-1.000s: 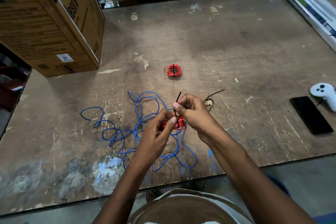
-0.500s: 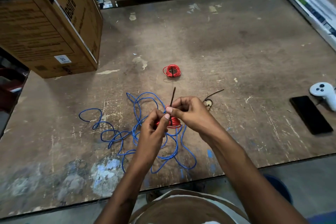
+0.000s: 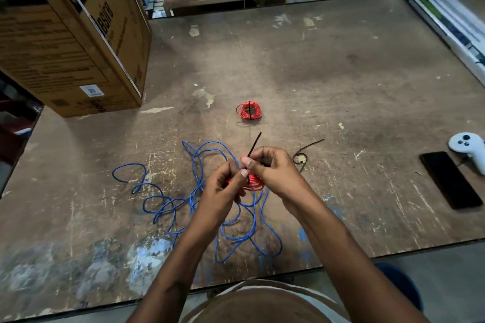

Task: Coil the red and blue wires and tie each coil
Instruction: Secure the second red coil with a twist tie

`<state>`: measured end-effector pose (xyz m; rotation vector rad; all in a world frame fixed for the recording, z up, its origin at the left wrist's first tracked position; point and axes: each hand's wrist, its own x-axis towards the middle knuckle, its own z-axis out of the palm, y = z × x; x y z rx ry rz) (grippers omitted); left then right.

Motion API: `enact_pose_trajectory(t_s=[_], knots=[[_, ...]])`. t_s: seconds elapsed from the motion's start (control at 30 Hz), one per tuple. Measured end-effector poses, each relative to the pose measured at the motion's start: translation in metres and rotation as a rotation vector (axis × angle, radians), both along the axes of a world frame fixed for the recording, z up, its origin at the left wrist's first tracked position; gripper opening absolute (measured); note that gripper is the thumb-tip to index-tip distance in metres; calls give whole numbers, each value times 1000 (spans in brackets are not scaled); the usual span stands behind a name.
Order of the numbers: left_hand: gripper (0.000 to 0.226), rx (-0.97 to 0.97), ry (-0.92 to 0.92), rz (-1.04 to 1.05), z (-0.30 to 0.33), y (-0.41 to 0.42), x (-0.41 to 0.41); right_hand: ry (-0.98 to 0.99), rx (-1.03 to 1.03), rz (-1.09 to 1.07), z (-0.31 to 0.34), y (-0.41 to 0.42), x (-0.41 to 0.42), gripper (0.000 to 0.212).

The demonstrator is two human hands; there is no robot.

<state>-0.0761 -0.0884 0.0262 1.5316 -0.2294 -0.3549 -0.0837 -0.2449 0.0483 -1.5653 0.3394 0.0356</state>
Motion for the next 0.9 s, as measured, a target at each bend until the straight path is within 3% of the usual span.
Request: enact_pose_trajectory(t_s=[0.1, 0.23, 0.33, 0.5, 0.6, 0.73, 0.8, 0.9], knots=[[40, -49, 30, 5, -5, -1, -1, 19, -66, 117, 10, -15, 5, 8], [31, -29, 9, 21, -9, -1, 5, 81, -79, 208, 13, -19, 9, 21], [24, 0, -7, 30, -9, -1, 12, 74, -75, 139, 10, -13, 16, 11], [44, -19, -48, 19, -9, 2, 28, 43, -168, 3, -12, 6, 24, 11], [42, 14, -26, -16, -15, 8, 39, 66, -145, 9, -19, 8, 33, 10], [27, 105, 13, -92, -24, 11, 56, 44, -455, 77, -18, -5, 53, 13], [20, 150, -64, -108, -29, 8, 67, 16, -639, 92, -16, -9, 62, 13], [13, 332, -350, -58, -40, 7, 95, -75, -709, 52, -19, -10, 78, 11]])
